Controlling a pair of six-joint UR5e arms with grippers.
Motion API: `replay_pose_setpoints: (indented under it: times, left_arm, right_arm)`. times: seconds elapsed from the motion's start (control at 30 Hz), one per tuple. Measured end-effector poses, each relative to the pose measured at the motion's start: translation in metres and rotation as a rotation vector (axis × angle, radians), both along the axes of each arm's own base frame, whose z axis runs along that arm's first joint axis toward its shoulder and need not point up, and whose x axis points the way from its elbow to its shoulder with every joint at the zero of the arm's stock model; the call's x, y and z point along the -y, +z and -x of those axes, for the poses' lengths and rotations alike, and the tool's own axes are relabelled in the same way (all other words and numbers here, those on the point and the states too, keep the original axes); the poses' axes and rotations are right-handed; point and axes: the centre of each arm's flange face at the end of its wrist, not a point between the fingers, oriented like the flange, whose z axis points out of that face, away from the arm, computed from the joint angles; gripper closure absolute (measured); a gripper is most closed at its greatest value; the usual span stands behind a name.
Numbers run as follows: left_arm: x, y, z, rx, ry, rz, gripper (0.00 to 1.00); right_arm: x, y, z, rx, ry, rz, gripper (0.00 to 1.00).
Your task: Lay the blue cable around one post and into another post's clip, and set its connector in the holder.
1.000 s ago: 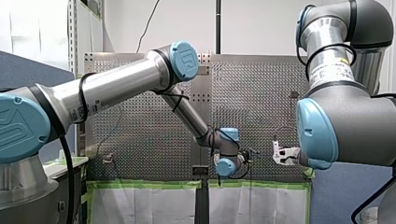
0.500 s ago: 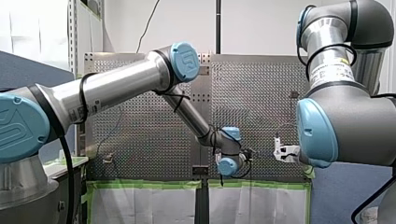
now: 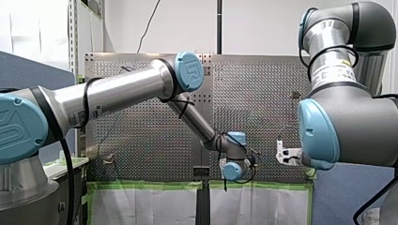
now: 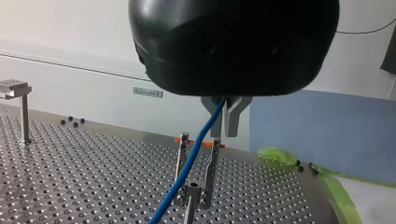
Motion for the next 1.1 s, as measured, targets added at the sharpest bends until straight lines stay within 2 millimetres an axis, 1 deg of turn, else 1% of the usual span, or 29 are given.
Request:
replay_pose_setpoints:
  times: [0.17,0.5,0.73,0.93,1.1]
  left_arm:
    - [-0.002,0.0,-0.002,-0.004,0.004,0.003,1.0]
    - [-0.003,0.0,-0.005,-0.006,0.007,0.007,1.0]
    - [-0.002,0.002,-0.007,-0.004,0.006,0.016,1.0]
    - [0.005,0.011,-0.014,-0.007,0.001,0.047,1.0]
    - [0.009,0.016,-0.019,-0.009,-0.002,0.055,1.0]
  right_arm:
    - [0.0,-0.007,0.002,-0.01,-0.004,-0.004,1.0]
    - [0.015,0.001,-0.001,0.014,0.047,0.003,1.0]
    - [0.018,0.002,0.002,0.031,0.067,-0.023,1.0]
    - [0.028,0.007,0.005,0.032,0.063,-0.034,1.0]
    - [0.031,0.007,0.009,0.033,0.056,-0.041,1.0]
